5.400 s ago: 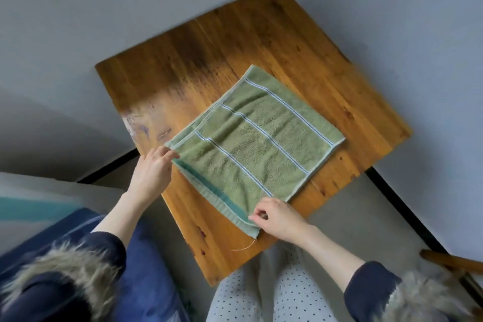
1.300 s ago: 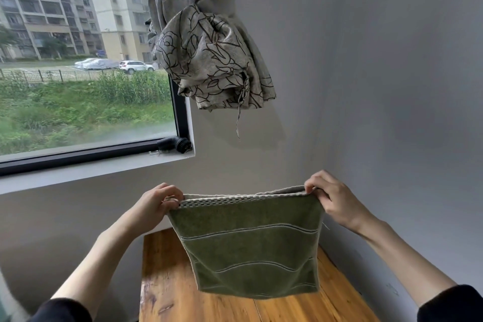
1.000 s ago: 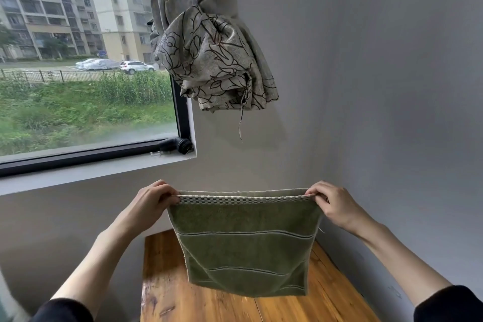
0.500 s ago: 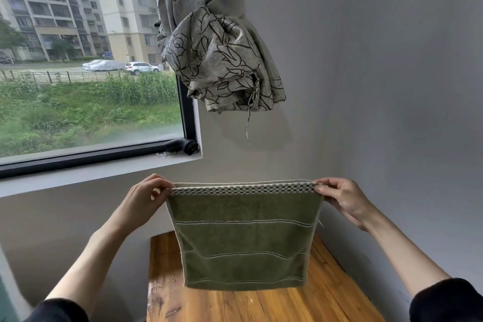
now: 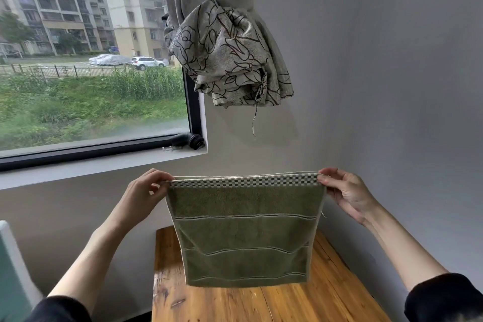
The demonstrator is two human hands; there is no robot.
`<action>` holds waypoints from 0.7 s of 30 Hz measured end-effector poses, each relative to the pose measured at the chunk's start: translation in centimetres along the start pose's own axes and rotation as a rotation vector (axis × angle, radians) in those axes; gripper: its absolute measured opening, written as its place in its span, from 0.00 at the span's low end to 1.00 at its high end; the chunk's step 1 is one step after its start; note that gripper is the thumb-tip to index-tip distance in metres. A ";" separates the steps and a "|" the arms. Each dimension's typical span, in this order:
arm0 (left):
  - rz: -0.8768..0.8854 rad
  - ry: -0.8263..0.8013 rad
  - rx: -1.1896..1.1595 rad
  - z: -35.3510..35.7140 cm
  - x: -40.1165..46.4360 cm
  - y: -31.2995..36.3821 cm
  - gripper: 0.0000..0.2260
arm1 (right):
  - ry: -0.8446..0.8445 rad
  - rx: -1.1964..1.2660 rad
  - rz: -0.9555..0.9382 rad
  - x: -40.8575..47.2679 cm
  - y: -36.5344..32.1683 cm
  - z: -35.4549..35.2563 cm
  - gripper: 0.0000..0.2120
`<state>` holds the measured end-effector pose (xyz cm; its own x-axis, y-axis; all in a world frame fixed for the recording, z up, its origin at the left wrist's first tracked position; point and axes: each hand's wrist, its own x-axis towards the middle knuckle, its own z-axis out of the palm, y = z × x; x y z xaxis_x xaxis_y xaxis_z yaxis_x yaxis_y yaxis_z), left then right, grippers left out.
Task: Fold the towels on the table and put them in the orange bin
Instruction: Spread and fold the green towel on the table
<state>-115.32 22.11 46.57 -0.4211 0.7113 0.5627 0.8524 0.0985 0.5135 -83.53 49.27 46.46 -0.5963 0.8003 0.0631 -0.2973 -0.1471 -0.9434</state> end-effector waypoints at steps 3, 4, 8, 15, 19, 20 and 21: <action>-0.031 -0.016 0.030 -0.1 -0.4 -0.7 0.09 | -0.023 -0.762 -0.162 0.2 0.1 0.4 0.13; -0.028 -0.030 0.061 0.1 -0.6 -1.0 0.10 | -0.030 -1.000 -0.222 0.5 0.4 0.8 0.13; -0.096 -0.047 0.168 1.8 -1.0 -2.5 0.07 | -0.046 -1.302 -0.276 1.9 2.2 2.8 0.09; -0.304 -0.032 0.143 4.0 0.3 -4.0 0.07 | 0.077 -1.396 -0.201 5.4 4.1 4.8 0.09; -0.297 0.023 0.091 4.1 0.4 -3.9 0.08 | 0.158 -1.224 -0.249 5.9 4.4 5.1 0.10; -0.292 0.045 0.089 4.2 -0.1 -3.9 0.09 | 0.163 -1.184 -0.248 5.6 4.7 5.0 0.09; -0.285 0.069 0.085 4.4 -0.9 -4.0 0.09 | 0.163 -1.145 -0.243 5.1 5.3 4.8 0.09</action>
<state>-116.96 24.13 41.21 -0.6650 0.5979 0.4476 0.7182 0.3476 0.6028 -91.74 49.79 43.37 -0.4898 0.8122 0.3169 0.5015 0.5598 -0.6597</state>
